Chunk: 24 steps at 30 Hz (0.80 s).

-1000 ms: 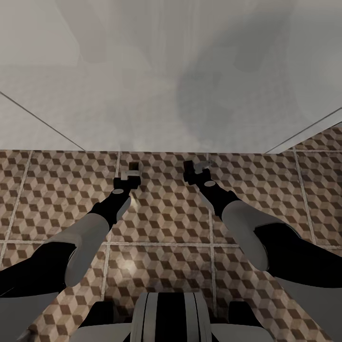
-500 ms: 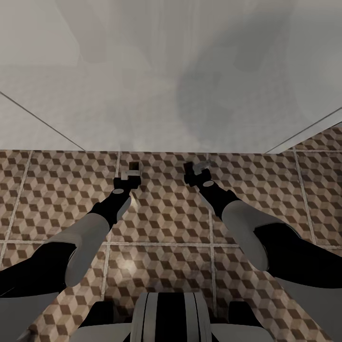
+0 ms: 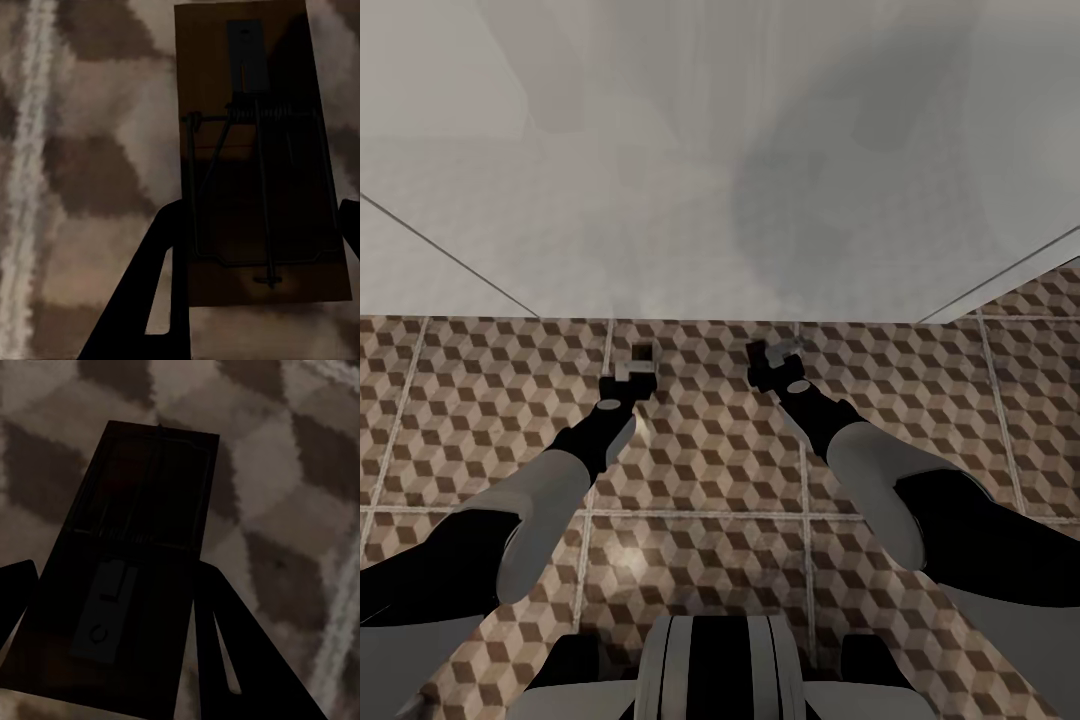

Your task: Take the four mousetraps from the cabinet in the bathroom and place them on the bathroom floor. Make sure all four end up on the same floor surface, and ensure that at least two of them are either under or directly next to the same bathroom sink.

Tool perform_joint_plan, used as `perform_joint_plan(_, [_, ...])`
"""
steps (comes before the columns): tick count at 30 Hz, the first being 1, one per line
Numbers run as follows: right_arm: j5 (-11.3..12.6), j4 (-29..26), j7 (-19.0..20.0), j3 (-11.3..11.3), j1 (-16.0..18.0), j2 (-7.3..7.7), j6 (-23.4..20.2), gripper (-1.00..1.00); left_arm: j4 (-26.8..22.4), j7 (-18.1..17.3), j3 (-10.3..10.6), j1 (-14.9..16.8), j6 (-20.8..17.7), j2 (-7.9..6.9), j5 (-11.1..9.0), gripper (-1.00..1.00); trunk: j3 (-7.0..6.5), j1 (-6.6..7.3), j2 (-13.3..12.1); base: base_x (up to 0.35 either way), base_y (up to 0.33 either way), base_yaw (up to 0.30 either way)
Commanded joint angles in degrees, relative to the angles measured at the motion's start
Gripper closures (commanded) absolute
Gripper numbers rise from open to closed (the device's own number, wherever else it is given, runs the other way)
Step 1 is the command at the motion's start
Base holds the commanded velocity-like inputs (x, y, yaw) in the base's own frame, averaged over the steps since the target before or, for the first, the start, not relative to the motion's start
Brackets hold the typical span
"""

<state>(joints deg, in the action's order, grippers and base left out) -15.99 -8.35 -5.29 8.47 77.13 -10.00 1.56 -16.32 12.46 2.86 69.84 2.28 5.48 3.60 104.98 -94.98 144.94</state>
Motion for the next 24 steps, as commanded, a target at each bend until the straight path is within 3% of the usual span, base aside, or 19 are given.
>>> perform_joint_plan(1, [0.1, 0.1, -0.1, 0.3, 0.0, 0.00, 0.3, 1.00, 0.3, 0.5, 0.3, 0.0, 0.1, -0.02, 0.4, 1.00, 0.02, 0.01, 0.0, 0.000, 0.000, 0.000])
perform_joint_plan(24, [0.2, 0.1, -0.1, 0.2, 0.0, 0.00, 2.1, 1.00, 1.6, 0.5, 0.3, 0.0, 0.1, -0.03, 0.4, 1.00, 0.02, 0.01, 0.0, 0.000, 0.000, 0.000])
